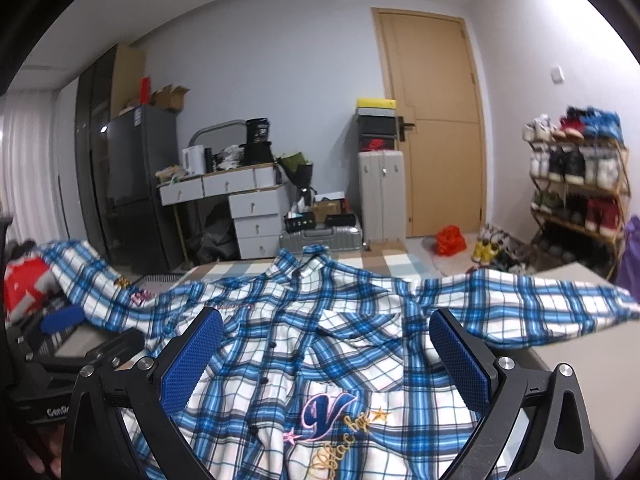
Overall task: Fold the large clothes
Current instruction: 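Grasp the plaid shirt's sleeve cuff with the right gripper and lift it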
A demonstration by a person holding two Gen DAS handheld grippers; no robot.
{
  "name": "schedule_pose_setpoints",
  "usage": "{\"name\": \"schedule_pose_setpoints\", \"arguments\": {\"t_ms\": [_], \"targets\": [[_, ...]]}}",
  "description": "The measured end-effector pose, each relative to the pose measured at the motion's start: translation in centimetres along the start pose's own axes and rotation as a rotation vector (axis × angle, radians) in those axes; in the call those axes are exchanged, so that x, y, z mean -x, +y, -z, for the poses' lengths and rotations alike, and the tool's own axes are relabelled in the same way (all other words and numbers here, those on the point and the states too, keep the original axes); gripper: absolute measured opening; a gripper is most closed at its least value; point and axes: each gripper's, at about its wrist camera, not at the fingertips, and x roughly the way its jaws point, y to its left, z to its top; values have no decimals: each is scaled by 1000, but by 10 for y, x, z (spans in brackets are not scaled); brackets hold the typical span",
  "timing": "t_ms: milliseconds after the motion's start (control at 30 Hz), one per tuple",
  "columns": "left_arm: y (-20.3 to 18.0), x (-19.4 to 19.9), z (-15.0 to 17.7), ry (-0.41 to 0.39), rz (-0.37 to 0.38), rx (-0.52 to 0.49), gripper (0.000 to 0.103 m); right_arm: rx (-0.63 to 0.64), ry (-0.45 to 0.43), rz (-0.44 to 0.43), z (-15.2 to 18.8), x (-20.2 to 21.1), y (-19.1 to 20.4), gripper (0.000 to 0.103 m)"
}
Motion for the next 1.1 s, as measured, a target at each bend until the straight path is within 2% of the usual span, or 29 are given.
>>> {"name": "schedule_pose_setpoints", "arguments": {"t_ms": [200,333,400,500,600,700,767,833,967,1100], "targets": [[-4,-4,1,22,17,-8,102,-77,11,35,-14,-2,-36,103],[-12,-7,4,54,71,-25,102,-187,96,38,-24,-7,-95,103],[-20,-7,5,65,104,-47,102,-248,164,51,-24,-10,-137,103],[-32,-8,6,83,159,-72,102,-423,289,99,-16,-14,-223,103],[-46,-13,8,123,220,-82,102,-621,363,141,-2,-13,-305,103],[-59,-16,10,131,212,-111,102,-785,365,160,6,-9,-374,103],[-66,-17,11,135,205,-132,102,-854,351,188,8,-7,-406,103],[-72,-20,12,139,199,-152,102,-928,392,203,12,-14,-440,103],[-80,-27,14,155,196,-177,102,-1023,450,216,16,-30,-482,103],[-84,-33,16,179,209,-193,102,-997,526,251,11,-56,-499,103]]}}
